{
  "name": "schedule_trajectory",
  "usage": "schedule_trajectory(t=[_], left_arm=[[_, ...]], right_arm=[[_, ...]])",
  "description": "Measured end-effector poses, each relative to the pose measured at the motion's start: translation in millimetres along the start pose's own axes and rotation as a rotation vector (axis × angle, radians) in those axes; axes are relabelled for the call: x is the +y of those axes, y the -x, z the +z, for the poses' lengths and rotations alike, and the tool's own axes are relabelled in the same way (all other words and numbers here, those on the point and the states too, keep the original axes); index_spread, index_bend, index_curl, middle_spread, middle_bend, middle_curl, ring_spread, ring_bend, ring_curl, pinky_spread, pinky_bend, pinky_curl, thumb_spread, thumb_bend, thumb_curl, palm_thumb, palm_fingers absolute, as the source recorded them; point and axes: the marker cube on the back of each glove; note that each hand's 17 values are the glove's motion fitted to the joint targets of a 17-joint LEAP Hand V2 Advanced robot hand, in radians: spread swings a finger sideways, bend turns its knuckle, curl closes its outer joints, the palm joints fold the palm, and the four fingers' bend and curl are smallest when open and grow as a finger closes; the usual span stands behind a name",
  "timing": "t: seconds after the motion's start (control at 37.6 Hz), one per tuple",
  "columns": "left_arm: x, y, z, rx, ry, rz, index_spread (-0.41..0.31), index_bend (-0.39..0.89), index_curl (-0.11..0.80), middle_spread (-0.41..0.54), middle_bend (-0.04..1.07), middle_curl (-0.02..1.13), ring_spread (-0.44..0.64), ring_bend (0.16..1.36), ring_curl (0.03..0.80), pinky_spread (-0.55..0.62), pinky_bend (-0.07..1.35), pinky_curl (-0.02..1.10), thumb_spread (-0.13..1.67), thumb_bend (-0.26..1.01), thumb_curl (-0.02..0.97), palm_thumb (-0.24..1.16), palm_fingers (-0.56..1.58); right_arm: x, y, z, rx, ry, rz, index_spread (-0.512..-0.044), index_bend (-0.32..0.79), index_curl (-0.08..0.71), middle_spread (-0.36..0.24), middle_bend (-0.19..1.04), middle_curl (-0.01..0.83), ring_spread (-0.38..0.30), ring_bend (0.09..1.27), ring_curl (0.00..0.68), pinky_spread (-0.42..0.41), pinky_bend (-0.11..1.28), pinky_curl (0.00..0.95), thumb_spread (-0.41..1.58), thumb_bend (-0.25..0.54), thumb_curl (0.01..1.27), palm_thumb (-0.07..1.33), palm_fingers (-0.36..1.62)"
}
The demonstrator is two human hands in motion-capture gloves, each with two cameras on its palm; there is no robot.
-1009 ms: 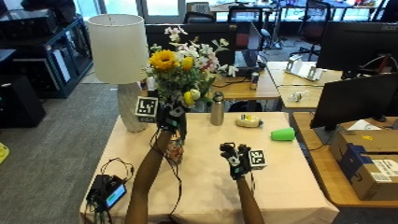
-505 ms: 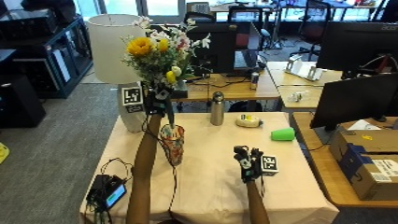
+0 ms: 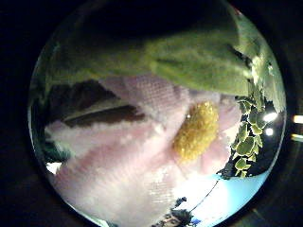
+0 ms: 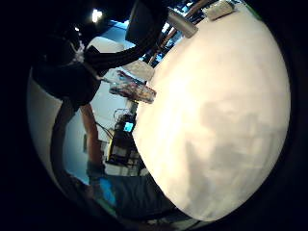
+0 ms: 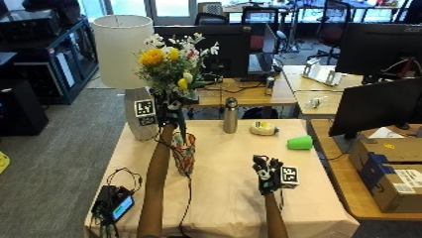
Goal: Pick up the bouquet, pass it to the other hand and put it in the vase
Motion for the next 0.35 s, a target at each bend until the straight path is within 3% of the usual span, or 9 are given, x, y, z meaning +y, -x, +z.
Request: schedule_trajectory(t=[0.11,0.19,0.21,0.24,0.27,0.29,0.32,0.35], left_arm=[[-6,1,4,0.004,-0.009,0.0,-0.318,0.16,0.42,-0.354,0.47,0.49,-0.36,0.72,0.449,-0.4,0.63,0.43,0.13,-0.04,0.745,0.89,1.3],[-3,1,3,0.0,0.009,-0.008,-0.31,0.14,0.414,-0.349,0.48,0.49,-0.36,0.72,0.449,-0.4,0.61,0.43,0.14,-0.04,0.745,0.89,1.27],[0,0,3,-0.002,0.02,-0.019,-0.264,-0.04,0.358,-0.337,0.47,0.49,-0.35,0.74,0.456,-0.37,0.61,0.43,0.27,-0.07,0.725,0.83,1.03],[2,0,3,-0.001,0.032,-0.028,-0.227,-0.14,0.315,-0.328,0.47,0.49,-0.35,0.76,0.46,-0.35,0.62,0.44,0.37,-0.09,0.704,0.77,0.9],[4,1,3,0.002,0.044,-0.037,-0.151,-0.26,0.252,-0.286,0.38,0.48,-0.32,0.79,0.477,-0.3,0.67,0.46,0.44,-0.11,0.673,0.71,0.57],[5,3,3,0.008,0.057,-0.044,-0.106,-0.23,0.238,-0.239,0.33,0.5,-0.29,0.81,0.512,-0.24,0.7,0.5,0.49,-0.11,0.651,0.67,0.36],[5,6,3,0.015,0.067,-0.049,-0.08,-0.19,0.221,-0.221,0.35,0.53,-0.28,0.84,0.535,-0.22,0.74,0.52,0.52,-0.1,0.637,0.65,0.33],[5,9,2,0.022,0.075,-0.051,-0.02,-0.15,0.2,-0.116,0.25,0.5,-0.19,0.8,0.515,-0.12,0.73,0.51,0.55,-0.11,0.614,0.6,0.07]], right_arm=[[4,20,1,-0.025,-0.009,-0.055,-0.296,0.13,0.344,-0.161,0.26,0.439,-0.139,0.32,0.374,0.154,0.38,0.346,0.96,-0.026,0.54,0.84,0.99],[9,0,-10,0.152,-0.057,0.143,-0.296,0.13,0.342,-0.161,0.25,0.441,-0.139,0.31,0.374,0.164,0.37,0.345,0.96,-0.026,0.53,0.83,0.99],[11,-13,-17,0.261,-0.083,0.245,-0.296,0.13,0.342,-0.161,0.25,0.44,-0.133,0.31,0.376,0.168,0.36,0.343,0.96,-0.026,0.53,0.83,0.99],[12,-25,-22,0.355,-0.105,0.327,-0.296,0.13,0.342,-0.162,0.25,0.441,-0.132,0.3,0.375,0.171,0.36,0.345,0.96,-0.025,0.53,0.83,0.99],[13,-32,-25,0.415,-0.117,0.375,-0.297,0.13,0.341,-0.161,0.25,0.441,-0.131,0.3,0.376,0.177,0.36,0.345,0.96,-0.025,0.53,0.83,0.99],[13,-34,-25,0.438,-0.118,0.39,-0.297,0.13,0.341,-0.161,0.24,0.441,-0.13,0.29,0.376,0.179,0.35,0.343,0.96,-0.025,0.53,0.83,0.98],[14,-32,-23,0.427,-0.109,0.376,-0.297,0.13,0.341,-0.161,0.24,0.441,-0.13,0.29,0.378,0.182,0.34,0.345,0.96,-0.025,0.53,0.83,0.98],[13,-27,-19,0.386,-0.092,0.34,-0.298,0.14,0.342,-0.162,0.24,0.442,-0.13,0.29,0.377,0.191,0.34,0.342,0.96,-0.025,0.53,0.83,0.98]])
